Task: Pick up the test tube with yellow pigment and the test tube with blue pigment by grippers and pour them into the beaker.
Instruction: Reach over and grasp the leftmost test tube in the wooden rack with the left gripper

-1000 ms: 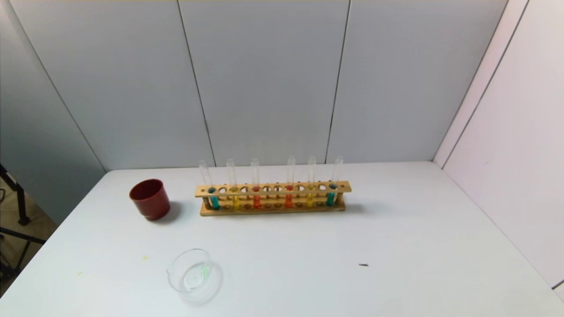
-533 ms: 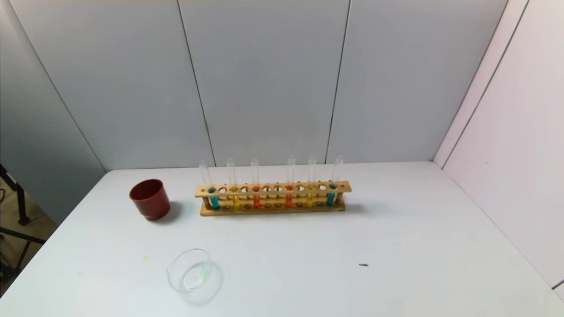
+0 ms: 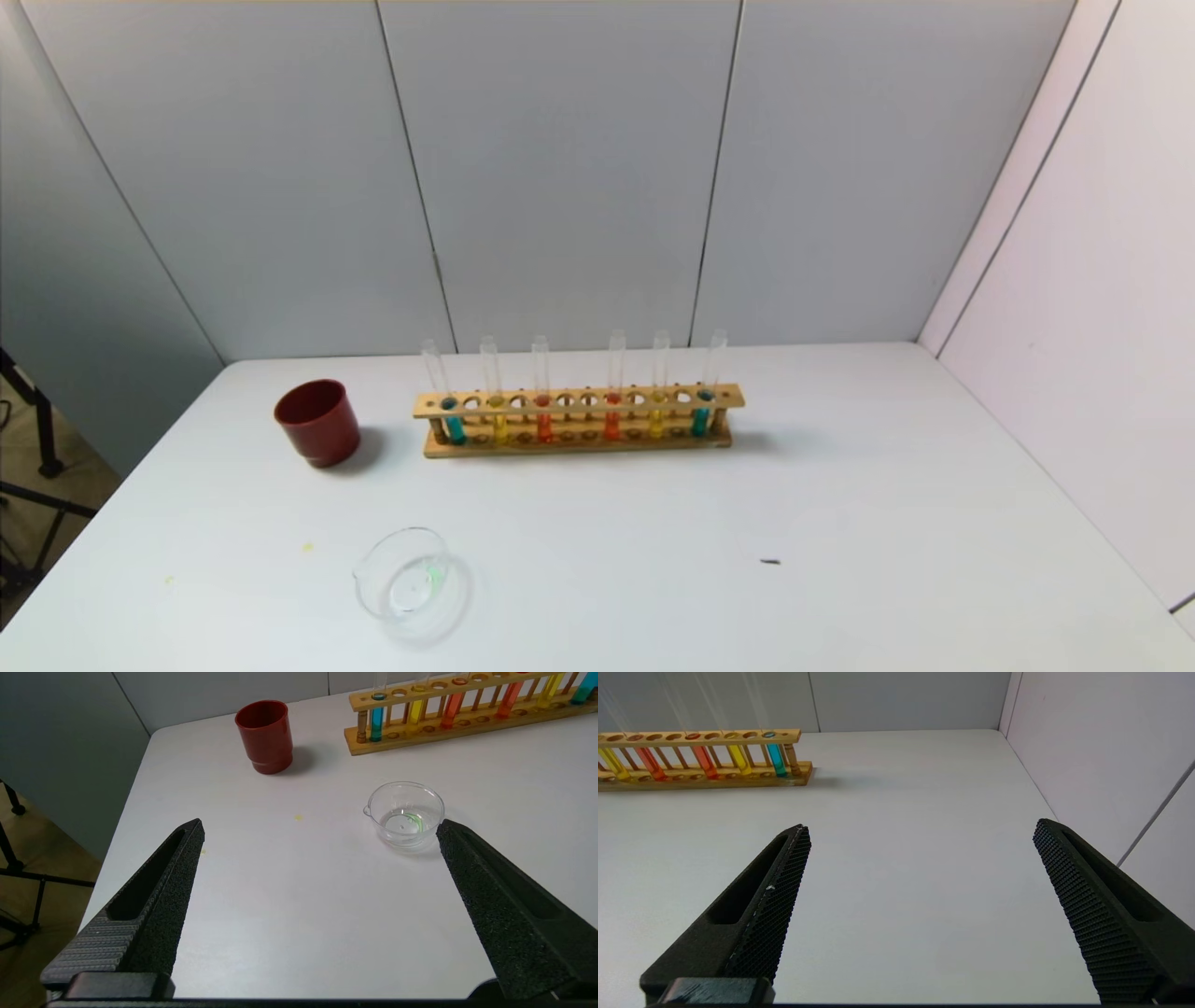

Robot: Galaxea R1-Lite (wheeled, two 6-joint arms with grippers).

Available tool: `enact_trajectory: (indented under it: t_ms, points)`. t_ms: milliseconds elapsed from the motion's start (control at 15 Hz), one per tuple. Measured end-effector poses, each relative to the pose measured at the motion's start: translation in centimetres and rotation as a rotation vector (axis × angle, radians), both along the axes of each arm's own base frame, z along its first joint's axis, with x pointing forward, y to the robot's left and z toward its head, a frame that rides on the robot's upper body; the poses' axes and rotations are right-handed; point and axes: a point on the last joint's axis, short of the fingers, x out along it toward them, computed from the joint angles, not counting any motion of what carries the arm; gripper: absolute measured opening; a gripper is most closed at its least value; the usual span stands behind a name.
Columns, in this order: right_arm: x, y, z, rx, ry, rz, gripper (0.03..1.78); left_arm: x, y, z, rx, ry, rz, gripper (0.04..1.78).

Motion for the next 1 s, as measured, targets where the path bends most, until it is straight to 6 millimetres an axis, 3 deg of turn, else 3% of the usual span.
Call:
enact_trajectory:
  t_ms: [267,533,1000]
  points:
    - [0.0,0.0,0.0,0.000,0.000,0.000,1.74,2.3,-0.1,3.9,-0.010,0.011,-0.022,1.75]
    - [0.0,0.0,0.0,0.000,0.000,0.000,1.74,6.7,-0.1,7.2,-0.019,0.031,-0.048,1.75]
    - [0.0,0.0,0.0,0.000,0.000,0.000,1.74,15.1,-2.0,9.3,-0.095,0.108,-0.192,1.75]
